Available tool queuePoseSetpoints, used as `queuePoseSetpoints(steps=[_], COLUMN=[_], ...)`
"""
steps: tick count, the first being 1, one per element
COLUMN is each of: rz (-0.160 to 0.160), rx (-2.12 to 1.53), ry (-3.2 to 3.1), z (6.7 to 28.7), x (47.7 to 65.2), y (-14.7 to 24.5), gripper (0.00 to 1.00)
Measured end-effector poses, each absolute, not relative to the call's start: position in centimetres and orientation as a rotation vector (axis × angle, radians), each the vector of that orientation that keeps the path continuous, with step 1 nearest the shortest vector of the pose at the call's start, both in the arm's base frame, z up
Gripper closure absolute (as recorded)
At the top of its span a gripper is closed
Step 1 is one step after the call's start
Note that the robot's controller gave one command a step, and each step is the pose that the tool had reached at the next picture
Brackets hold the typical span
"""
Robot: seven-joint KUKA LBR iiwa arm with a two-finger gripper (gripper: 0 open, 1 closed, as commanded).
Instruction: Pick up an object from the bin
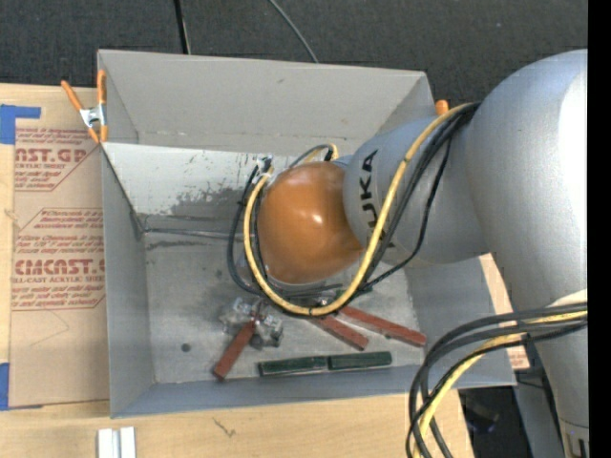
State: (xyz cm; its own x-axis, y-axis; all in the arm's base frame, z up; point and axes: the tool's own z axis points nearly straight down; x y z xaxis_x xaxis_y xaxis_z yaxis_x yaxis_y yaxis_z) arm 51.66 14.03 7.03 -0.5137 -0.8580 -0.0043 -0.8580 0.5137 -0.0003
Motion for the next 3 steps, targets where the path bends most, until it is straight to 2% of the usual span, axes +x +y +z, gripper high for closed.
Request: queuePoseSetpoints(steps=[1,2,3], rz=[0.003,0.004,0.003], rx=[-1.577,-1.577,-1.53], ry=[2.713,2.714,2.74], z=[20.0,19.9,27.0], x=[51.3,51.2,51.9], y=[14.7,14.6,14.4], gripper=[1.0,1.0,1.0])
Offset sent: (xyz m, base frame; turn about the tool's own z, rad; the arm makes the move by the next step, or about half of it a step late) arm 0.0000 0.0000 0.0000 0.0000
